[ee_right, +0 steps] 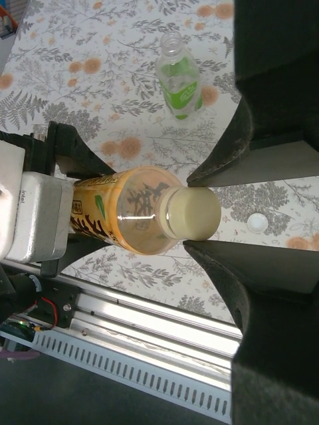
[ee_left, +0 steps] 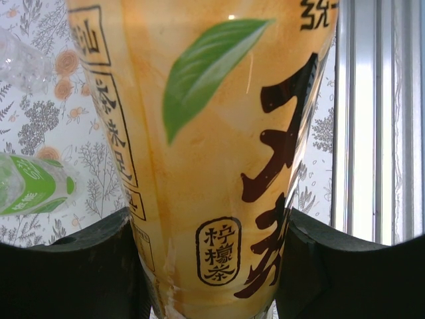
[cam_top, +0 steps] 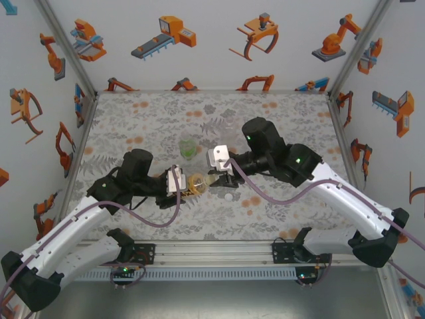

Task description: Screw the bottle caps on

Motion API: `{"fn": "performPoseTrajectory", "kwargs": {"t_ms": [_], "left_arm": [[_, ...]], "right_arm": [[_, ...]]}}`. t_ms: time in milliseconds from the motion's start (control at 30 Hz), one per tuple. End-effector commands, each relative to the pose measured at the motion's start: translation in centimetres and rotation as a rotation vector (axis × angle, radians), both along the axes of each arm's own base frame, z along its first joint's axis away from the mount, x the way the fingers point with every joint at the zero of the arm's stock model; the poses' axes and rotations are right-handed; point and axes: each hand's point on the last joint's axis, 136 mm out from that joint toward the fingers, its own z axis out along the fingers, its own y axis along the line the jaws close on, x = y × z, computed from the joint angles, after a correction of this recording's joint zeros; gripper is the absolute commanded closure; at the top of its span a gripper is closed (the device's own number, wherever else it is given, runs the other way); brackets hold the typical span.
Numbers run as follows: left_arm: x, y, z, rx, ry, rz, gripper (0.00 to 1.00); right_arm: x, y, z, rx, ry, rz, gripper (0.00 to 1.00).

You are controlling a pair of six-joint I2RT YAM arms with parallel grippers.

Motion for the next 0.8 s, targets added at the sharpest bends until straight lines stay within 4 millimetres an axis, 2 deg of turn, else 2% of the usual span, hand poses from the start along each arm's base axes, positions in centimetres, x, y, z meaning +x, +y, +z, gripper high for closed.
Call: {"fn": "performPoseTrajectory", "kwargs": {"t_ms": [0, 133, 267, 467, 567, 700, 767], "left_arm": [[-0.3, -0.2, 1.7, -0.035, -0.028, -0.021, 1.0], [-0.3, -0.2, 1.8, -0.041, -0.042, -0.015, 1.0], [0.1, 0.1, 2.1, -0.048, -0.072, 0.007, 1.0], [1.1, 0.7, 2.7, -0.054, -0.139, 0.077, 1.0], [1.6, 1.0, 2.9, -0.057, -0.164, 0.106, 1.0], [2.0, 1.2, 3.1, -0.061, -0.181, 0.134, 1.0], [2.0, 1.2, 3.2, -0.064, -0.185, 0.139, 1.0]], "right_arm": [[0.1, 0.3, 0.4, 0.021, -0.009, -0.013, 0.66], [0.3, 0.4, 0.5, 0.035, 0.036, -0.048, 0.72], [1.2, 1.1, 0.5, 0.051, 0.181, -0.149, 0.78], [1.6, 2.0, 1.1, 0.065, 0.526, -0.283, 0.91], [1.9, 2.4, 1.3, 0.089, 0.721, -0.356, 0.94], [4.6, 2.4, -0.8, 0.065, 1.065, -0.659, 0.91], [5.0, 2.7, -1.7, 0.058, 1.204, -0.733, 0.89]]}}
